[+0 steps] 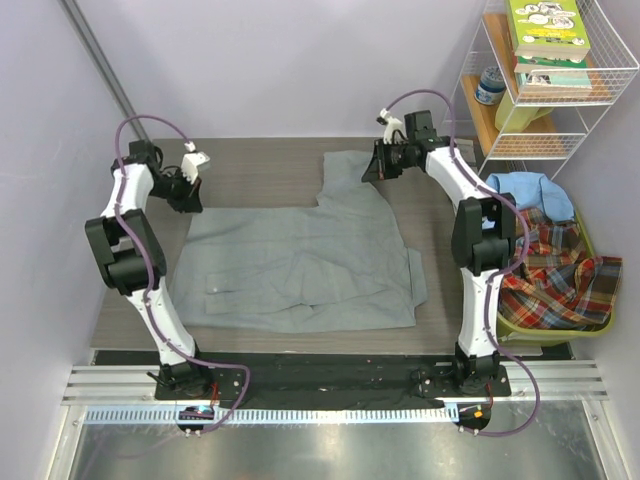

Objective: Fold and stack the long sleeve shirts
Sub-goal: Fold the shirt

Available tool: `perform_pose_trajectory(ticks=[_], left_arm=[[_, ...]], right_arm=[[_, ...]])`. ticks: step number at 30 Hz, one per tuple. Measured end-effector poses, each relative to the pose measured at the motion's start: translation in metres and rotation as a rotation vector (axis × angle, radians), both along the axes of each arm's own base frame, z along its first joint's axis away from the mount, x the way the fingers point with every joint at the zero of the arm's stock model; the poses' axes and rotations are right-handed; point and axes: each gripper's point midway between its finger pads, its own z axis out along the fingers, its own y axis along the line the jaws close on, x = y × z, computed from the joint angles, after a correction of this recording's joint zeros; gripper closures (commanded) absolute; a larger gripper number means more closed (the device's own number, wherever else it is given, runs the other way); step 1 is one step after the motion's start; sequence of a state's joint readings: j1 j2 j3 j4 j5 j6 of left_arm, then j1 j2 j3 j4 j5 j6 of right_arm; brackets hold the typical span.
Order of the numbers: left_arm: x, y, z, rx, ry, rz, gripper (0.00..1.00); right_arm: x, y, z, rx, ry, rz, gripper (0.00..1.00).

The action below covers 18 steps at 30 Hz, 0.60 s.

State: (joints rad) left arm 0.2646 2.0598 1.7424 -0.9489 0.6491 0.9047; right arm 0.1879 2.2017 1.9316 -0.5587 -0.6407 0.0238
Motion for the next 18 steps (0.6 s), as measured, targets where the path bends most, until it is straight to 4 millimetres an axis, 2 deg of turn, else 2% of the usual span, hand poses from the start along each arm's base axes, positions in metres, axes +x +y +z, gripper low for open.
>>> perform_pose_trajectory(ticks=[9, 18], left_arm=[[-0.051, -0.005, 0.020, 0.018, -0.056, -0.179, 1.00], [-0.092, -0.004, 0.021, 0.015, -0.060, -0.295, 1.00]], right_arm=[[-0.043, -0.007, 0.009, -0.009, 0.036, 0.019, 0.99], [-0.091, -0.016, 0.032, -0.010, 0.022, 0.038, 0.99]])
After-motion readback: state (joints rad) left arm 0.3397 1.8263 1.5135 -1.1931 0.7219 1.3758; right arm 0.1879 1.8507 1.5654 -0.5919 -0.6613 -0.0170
